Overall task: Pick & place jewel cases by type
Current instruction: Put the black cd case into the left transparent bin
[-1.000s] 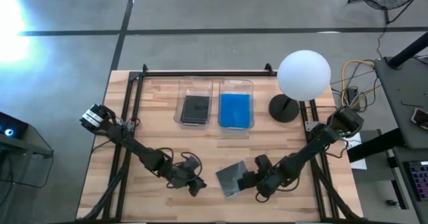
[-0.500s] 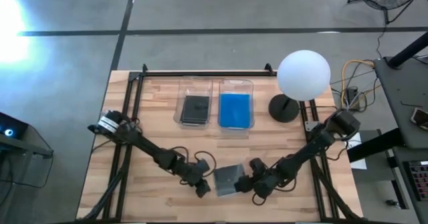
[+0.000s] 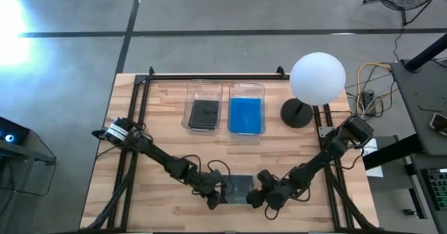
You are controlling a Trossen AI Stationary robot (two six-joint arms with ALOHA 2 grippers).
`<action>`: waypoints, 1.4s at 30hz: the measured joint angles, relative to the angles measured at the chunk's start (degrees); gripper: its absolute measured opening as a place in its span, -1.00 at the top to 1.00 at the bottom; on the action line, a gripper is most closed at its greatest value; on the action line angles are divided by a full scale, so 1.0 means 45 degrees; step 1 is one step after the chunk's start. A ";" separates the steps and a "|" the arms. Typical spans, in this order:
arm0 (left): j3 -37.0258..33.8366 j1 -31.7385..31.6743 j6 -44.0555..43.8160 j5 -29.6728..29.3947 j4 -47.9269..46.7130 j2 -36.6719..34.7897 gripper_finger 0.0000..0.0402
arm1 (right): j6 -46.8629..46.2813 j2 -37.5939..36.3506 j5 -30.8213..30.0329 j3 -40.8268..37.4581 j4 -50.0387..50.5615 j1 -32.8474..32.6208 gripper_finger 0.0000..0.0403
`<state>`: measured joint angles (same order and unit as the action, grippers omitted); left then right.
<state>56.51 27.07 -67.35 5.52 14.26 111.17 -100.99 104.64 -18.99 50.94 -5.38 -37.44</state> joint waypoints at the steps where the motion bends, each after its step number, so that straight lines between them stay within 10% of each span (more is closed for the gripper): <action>1: -0.0016 0.0005 0.0002 0.0044 -0.0014 -0.0005 0.33 | 0.0041 0.0000 -0.0130 0.0000 -0.0036 0.0006 0.12; 33: -0.0116 0.0311 0.0749 0.1162 -0.0699 0.0005 0.33 | 0.4615 -0.1146 -0.2069 0.0083 -0.4328 0.0243 0.12; 42: -0.0121 0.0316 0.0888 0.1150 -0.0709 0.0005 0.33 | 0.2628 -0.1141 -0.2262 0.0073 -0.2115 0.0454 0.12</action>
<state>55.96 28.49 -63.36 10.70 11.07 111.20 -89.16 99.50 -29.18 51.27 -14.90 -35.40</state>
